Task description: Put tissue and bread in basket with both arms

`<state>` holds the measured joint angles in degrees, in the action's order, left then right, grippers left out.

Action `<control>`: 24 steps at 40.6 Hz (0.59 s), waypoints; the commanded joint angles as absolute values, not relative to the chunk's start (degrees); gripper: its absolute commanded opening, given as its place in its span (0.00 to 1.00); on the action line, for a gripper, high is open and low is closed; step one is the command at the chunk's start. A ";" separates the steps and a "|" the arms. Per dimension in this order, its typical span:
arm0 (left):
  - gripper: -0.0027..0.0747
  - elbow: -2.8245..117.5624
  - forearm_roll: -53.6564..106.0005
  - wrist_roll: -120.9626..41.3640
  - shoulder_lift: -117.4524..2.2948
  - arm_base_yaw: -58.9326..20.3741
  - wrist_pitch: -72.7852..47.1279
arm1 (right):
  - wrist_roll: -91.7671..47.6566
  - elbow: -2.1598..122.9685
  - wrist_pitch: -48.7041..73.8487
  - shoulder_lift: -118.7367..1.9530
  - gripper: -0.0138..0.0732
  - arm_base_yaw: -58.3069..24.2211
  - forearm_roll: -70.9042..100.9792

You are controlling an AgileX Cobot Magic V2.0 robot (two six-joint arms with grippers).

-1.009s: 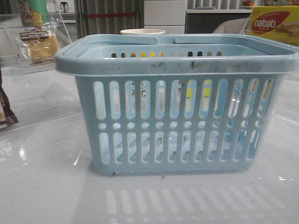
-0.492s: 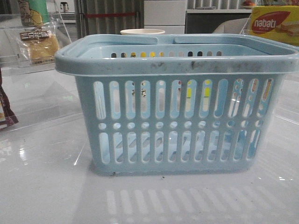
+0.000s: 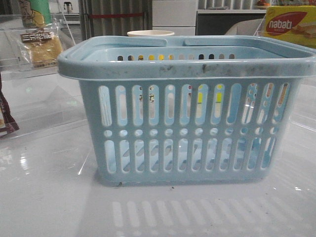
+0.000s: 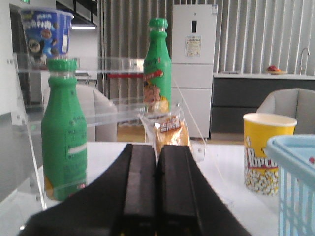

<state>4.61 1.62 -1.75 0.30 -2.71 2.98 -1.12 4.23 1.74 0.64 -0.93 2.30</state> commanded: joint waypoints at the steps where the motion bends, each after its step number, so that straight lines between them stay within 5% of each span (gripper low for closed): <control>1: 0.15 11.87 1.98 -1.29 0.33 -3.14 5.55 | -1.27 11.39 -0.48 1.60 0.19 -0.77 1.93; 24: 0.15 40.09 1.98 -1.29 -21.75 -3.14 -19.30 | -1.27 35.67 26.26 -16.83 0.19 -0.77 1.93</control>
